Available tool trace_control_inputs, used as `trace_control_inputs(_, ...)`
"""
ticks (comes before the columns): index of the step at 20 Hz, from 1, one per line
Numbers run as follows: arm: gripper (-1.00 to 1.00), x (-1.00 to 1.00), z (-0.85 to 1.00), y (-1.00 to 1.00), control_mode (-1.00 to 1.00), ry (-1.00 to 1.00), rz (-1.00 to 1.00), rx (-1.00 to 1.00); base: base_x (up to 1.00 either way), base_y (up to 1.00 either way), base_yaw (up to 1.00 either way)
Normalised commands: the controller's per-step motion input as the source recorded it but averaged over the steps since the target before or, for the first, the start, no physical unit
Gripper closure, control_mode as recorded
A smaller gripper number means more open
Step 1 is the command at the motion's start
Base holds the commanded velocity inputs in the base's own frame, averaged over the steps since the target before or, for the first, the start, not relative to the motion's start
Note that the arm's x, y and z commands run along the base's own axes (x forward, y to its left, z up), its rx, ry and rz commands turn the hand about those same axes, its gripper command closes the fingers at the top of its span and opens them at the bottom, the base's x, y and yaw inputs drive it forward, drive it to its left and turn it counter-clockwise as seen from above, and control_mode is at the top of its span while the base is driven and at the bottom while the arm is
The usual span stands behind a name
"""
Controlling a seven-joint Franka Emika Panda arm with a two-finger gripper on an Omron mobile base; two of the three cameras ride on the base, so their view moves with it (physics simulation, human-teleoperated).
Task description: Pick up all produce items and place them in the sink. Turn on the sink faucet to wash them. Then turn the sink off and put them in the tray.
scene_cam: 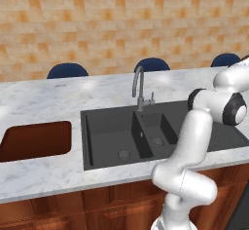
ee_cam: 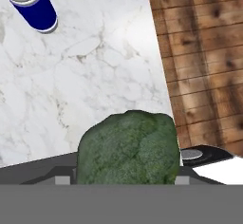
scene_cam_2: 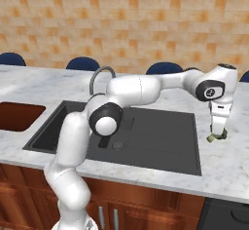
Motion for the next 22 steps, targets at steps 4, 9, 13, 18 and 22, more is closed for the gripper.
trace_control_inputs(4, 1.00, -0.34, 0.26, 0.71, -1.00, -0.10, 0.01, -0.10, 0.00, 0.00, 0.00)
trace_control_inputs(9, 1.00, -0.20, 0.23, 0.75, -1.00, -0.07, 0.08, -0.05, 0.00, 0.00, 0.00)
trace_control_inputs(13, 1.00, -0.10, 0.23, 0.70, -1.00, -0.05, 0.16, -0.04, 0.00, 0.00, 0.00)
trace_control_inputs(18, 1.00, -0.13, 0.16, 0.57, -1.00, -0.05, 0.24, -0.03, 0.00, 0.00, 0.00)
trace_control_inputs(22, 1.00, -0.16, 0.09, 0.50, -1.00, -0.04, 0.29, -0.02, 0.00, 0.00, 0.00)
